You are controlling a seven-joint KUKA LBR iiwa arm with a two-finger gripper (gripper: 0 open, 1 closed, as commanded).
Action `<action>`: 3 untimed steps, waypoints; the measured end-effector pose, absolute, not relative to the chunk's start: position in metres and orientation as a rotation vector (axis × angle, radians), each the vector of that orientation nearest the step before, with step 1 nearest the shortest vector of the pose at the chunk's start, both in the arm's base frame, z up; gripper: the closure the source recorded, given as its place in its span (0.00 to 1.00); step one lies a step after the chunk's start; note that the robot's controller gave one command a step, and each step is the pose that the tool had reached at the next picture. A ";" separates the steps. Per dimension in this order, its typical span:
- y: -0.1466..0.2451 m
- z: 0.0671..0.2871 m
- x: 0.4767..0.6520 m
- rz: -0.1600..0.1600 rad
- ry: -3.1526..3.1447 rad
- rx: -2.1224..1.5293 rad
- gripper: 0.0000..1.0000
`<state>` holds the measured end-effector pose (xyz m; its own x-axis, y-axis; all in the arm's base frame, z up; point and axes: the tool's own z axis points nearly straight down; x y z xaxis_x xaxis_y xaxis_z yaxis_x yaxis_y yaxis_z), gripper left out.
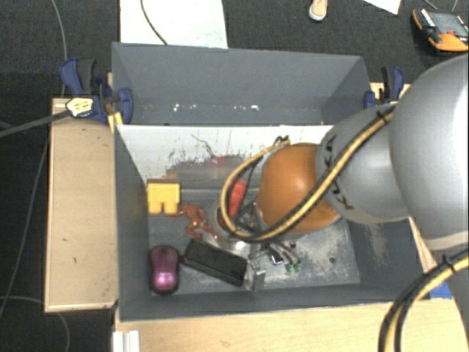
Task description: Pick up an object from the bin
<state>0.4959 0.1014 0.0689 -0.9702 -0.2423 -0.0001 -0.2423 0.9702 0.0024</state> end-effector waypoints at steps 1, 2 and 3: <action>0.120 0.129 0.566 0.002 -3.079 0.678 0.00; 0.184 0.099 0.484 -0.007 -3.132 0.205 0.00; 0.173 0.070 0.504 0.000 -3.138 0.297 0.00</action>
Offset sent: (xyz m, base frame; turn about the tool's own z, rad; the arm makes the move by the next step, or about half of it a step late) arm -0.0107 0.0797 0.0311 0.1175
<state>0.5041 0.1733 0.0704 -0.9822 -0.1873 -0.0104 -0.1873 0.9823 -0.0009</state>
